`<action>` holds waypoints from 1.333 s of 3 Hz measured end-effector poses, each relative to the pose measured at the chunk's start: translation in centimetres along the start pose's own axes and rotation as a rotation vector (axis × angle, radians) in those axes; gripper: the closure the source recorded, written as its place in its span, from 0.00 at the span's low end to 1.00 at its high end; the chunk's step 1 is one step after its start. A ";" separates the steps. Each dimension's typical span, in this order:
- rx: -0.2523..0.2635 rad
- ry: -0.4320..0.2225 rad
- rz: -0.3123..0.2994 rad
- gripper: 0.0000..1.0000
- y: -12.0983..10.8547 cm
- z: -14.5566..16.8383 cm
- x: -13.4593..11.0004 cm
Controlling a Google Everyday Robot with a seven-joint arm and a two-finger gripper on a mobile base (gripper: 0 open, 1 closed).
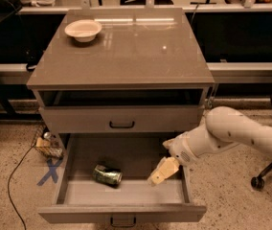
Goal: Pick green can from middle drawer and place on counter
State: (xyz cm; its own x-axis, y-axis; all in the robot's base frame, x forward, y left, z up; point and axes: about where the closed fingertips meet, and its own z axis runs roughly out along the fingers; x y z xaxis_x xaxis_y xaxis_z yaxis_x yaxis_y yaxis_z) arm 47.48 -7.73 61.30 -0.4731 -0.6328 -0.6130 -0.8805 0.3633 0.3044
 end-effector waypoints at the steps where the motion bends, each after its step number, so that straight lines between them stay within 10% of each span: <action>1: 0.002 -0.107 0.035 0.00 -1.1 6.0 0.2; 2: -0.083 -0.234 0.022 0.00 -1.7 13.4 0.1; 4: -0.028 -0.282 0.020 0.00 -2.4 14.3 -0.4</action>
Offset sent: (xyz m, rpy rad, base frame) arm 0.0276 0.1308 -0.1266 0.4214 -0.0385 0.0655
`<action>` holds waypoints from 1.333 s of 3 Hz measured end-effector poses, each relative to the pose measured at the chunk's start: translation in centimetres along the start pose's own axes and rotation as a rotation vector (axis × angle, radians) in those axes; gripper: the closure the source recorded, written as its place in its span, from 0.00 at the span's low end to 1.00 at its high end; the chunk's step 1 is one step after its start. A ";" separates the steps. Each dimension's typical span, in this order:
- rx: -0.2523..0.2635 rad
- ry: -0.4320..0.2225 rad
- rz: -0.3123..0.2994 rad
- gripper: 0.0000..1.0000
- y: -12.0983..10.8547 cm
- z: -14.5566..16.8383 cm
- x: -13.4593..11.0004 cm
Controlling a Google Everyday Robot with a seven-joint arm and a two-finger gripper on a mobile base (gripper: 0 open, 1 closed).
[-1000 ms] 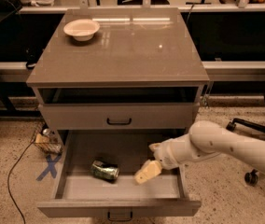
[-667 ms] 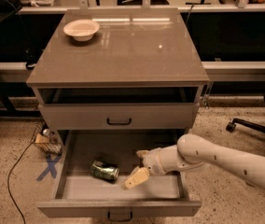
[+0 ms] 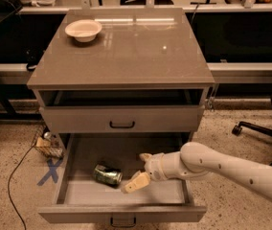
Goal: Pick green can from middle drawer and place on counter
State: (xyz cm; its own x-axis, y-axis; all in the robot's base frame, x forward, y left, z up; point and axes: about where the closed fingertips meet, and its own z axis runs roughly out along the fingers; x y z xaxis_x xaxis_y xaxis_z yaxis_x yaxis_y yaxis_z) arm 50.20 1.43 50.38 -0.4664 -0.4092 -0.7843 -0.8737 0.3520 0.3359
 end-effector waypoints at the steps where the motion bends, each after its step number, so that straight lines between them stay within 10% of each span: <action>1: 0.045 -0.048 -0.014 0.00 -1.8 2.6 -0.5; 4: 0.147 0.004 -0.040 0.00 -3.6 9.5 0.5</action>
Offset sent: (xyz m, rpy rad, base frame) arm 0.0446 0.0450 -0.0523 0.0350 -0.0568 -0.0735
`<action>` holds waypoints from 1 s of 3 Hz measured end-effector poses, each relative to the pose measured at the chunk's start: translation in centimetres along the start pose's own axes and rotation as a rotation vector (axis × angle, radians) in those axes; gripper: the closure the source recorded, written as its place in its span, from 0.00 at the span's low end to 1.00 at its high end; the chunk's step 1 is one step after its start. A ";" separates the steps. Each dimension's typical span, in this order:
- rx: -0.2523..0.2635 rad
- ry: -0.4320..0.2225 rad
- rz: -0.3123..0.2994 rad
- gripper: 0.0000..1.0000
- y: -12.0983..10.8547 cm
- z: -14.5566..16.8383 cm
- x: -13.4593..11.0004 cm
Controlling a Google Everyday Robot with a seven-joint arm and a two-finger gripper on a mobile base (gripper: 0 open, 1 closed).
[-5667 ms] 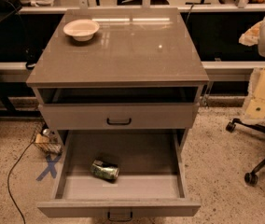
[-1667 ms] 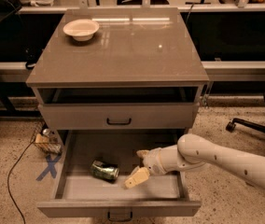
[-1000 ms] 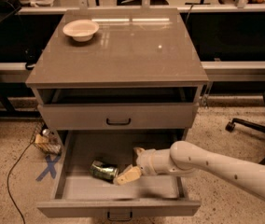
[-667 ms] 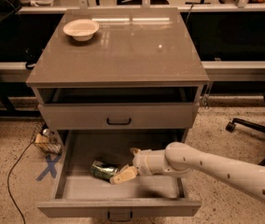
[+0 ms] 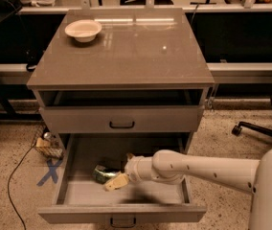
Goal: Pick green can from middle drawer and place on counter
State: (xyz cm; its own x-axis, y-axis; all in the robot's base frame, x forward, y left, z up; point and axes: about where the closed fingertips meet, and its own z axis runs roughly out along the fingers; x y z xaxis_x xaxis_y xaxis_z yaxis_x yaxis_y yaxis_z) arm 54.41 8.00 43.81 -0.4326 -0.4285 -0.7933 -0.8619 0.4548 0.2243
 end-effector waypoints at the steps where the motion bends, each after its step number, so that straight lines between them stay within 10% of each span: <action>1: 0.015 0.013 -0.015 0.00 0.1 2.3 -0.4; 3: -0.019 0.035 -0.011 0.18 0.5 6.4 -0.2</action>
Offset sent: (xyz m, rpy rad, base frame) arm 0.0197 0.0585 -0.0334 -0.0238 0.0099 0.0308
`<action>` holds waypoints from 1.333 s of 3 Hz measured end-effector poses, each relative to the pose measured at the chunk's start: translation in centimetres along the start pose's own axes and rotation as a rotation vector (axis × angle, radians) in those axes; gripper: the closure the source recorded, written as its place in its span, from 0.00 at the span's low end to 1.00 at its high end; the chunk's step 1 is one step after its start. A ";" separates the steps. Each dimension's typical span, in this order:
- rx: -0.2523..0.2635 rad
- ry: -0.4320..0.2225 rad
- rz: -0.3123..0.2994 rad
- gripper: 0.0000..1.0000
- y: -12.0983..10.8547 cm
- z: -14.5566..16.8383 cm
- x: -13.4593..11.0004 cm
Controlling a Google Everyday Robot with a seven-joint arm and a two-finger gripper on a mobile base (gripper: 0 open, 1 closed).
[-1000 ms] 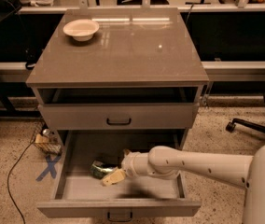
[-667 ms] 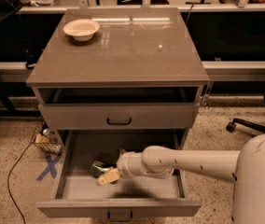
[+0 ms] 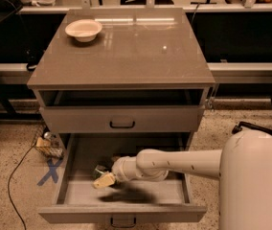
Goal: Pick green can from middle drawer and place on counter
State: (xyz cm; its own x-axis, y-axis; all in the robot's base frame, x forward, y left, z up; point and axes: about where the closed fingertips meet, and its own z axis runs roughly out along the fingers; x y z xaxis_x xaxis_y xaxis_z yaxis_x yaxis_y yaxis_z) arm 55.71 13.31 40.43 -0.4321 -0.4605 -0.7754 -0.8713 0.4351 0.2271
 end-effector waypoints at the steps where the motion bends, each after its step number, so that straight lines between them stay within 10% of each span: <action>1: -0.014 0.004 -0.001 0.40 0.5 1.1 0.7; 3: -0.020 -0.031 -0.051 0.87 2.0 -1.7 0.7; 4: -0.043 -0.149 -0.126 1.00 2.6 -5.9 -1.9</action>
Offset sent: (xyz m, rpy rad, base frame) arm -0.0201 0.0011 -0.0281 -0.0043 0.0162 0.0142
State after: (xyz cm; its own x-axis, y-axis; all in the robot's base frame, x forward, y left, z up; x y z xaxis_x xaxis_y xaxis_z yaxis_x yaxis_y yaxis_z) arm 52.87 10.76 45.95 -0.2828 -0.3882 -0.8771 -0.9267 0.3466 0.1454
